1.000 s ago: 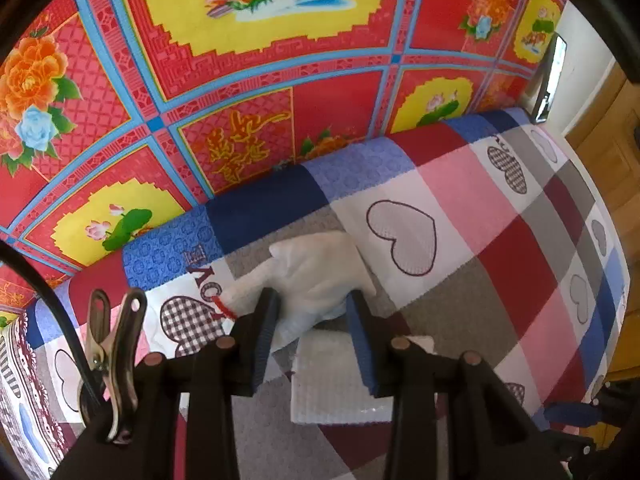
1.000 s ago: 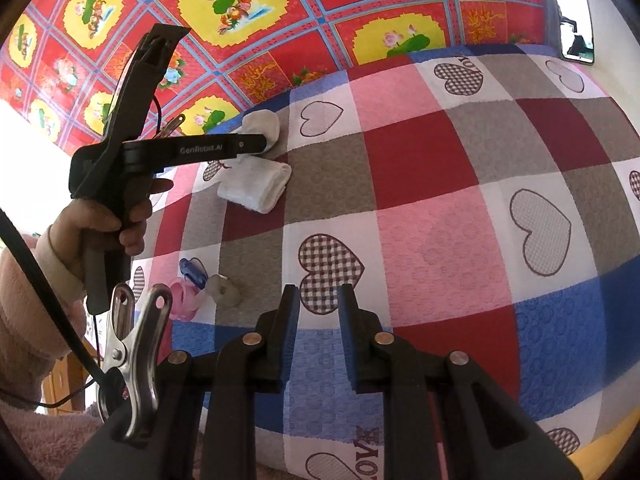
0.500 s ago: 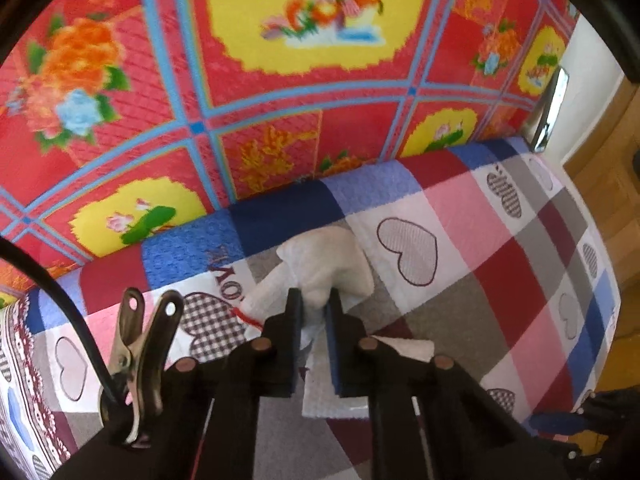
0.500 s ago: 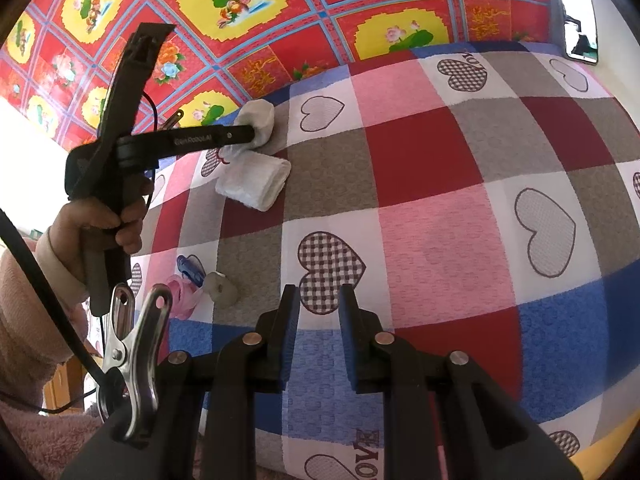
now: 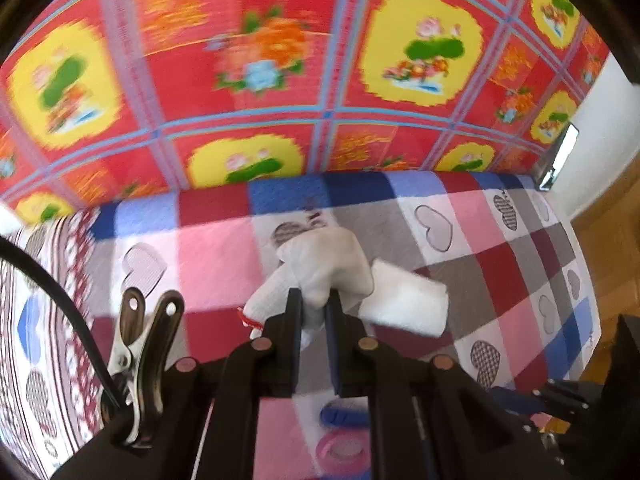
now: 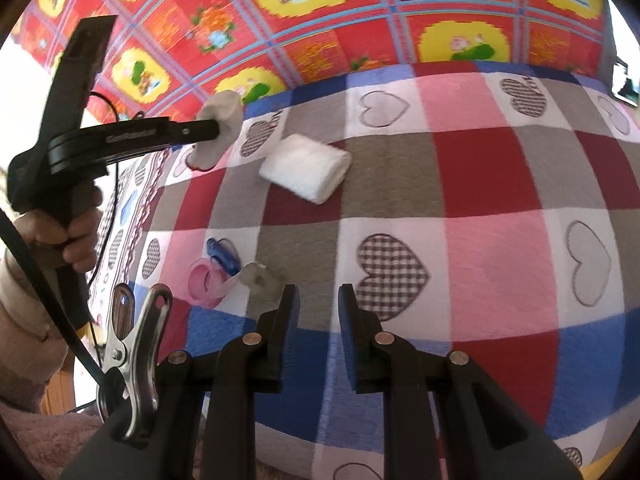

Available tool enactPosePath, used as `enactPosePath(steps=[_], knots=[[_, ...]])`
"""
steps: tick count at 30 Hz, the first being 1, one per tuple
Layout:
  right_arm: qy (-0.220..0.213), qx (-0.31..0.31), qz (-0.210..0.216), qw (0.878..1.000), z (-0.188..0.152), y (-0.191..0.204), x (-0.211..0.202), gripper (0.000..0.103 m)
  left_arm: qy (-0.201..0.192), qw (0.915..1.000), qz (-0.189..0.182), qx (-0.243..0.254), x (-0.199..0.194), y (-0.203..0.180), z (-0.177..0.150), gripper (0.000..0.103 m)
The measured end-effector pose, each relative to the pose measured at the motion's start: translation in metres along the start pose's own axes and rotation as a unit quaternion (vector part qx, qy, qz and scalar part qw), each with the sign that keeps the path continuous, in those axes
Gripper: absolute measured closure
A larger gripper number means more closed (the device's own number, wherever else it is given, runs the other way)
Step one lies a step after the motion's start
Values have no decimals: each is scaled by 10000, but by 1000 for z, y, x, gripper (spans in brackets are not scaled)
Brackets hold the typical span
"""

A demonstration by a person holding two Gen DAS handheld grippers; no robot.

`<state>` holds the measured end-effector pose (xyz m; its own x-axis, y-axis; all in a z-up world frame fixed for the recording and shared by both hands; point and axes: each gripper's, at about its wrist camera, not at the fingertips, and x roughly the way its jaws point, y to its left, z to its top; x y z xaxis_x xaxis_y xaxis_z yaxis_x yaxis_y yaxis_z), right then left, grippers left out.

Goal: Collect trash
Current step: 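Lower the right gripper onto the small grey tag and grasp it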

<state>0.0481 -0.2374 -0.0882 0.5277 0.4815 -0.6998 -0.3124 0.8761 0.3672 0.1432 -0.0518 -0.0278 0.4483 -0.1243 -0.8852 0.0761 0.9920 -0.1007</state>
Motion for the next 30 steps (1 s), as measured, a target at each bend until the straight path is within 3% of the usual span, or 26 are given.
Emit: enactPosePath(steps=[16, 30], knots=[[468, -960, 41, 9943, 6, 45, 44, 75, 97, 9964, 274, -798, -37, 57, -59, 92], [405, -1214, -114, 9917, 11, 52, 56, 75, 100, 9953, 281, -925, -40, 68, -68, 92]])
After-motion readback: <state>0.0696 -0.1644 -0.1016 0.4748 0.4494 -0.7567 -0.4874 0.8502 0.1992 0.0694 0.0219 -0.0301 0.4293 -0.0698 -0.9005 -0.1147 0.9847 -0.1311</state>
